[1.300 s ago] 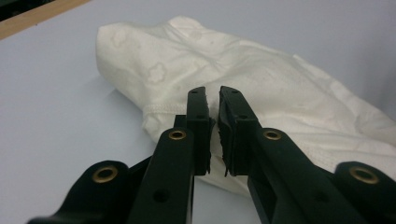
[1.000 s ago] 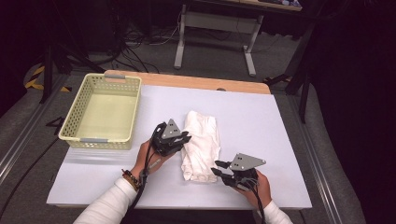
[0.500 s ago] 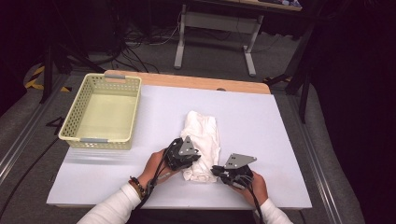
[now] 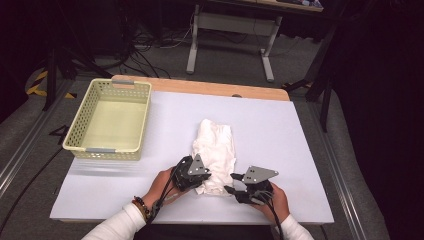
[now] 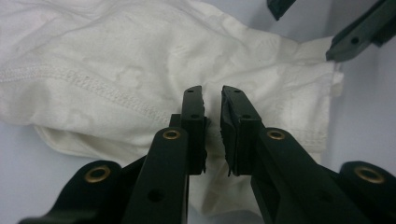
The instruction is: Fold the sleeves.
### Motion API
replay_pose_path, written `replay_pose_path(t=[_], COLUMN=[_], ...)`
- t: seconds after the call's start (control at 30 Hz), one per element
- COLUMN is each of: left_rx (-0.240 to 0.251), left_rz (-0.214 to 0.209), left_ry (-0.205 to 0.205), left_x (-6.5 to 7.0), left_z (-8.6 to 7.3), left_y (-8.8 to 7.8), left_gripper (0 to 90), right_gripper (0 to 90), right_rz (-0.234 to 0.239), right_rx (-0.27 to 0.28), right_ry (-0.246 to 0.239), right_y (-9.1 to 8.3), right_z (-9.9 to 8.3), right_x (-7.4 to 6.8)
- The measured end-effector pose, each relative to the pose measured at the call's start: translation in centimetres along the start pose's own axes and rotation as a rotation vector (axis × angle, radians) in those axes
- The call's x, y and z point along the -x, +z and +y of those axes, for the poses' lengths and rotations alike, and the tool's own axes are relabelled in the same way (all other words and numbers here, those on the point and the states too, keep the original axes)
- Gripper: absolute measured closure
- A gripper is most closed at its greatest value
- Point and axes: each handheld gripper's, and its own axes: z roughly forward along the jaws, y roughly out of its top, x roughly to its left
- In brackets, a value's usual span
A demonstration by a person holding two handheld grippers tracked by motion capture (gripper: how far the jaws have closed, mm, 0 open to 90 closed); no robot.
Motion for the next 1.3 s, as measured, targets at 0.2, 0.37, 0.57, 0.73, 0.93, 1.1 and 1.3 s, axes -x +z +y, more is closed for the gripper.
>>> replay_pose_path(t=[0.2, 0.37, 0.57, 0.73, 0.93, 1.1, 1.3], left_rx=[0.015, 0.014, 0.023, 0.054, 0.098, 0.125, 0.117], left_rz=[0.018, 0.019, 0.01, 0.004, 0.046, 0.094, 0.114], left_ry=[0.021, 0.036, 0.043, 0.064, 0.053, 0.023, 0.046], left_x=[0.1, 0.1, -0.2, -0.4, -0.8, -1.8, -1.7], left_z=[-0.2, -0.2, 0.0, 0.2, 0.3, 0.1, -0.4], left_y=[0.3, 0.3, -0.1, -1.1, -2.4, -3.3, -3.7], left_gripper=[79.4, 79.1, 72.1, 62.1, 49.6, 41.4, 37.5], right_gripper=[40.5, 38.9, 53.6, 60.7, 64.3, 65.0, 63.9], right_rz=[0.042, 0.055, 0.049, 0.049, 0.051, 0.053, 0.045], right_rx=[-0.068, -0.082, -0.069, -0.066, -0.068, -0.068, -0.064], right_ry=[0.013, 0.037, 0.07, 0.05, 0.039, 0.037, 0.027], right_y=[1.0, 1.1, 0.9, 0.8, 0.9, 0.9, 0.9], right_z=[-0.6, -0.6, -0.8, -0.8, -0.7, -0.6, -0.6], right_x=[0.0, 0.4, 0.8, 0.6, 0.5, 0.6, 0.4])
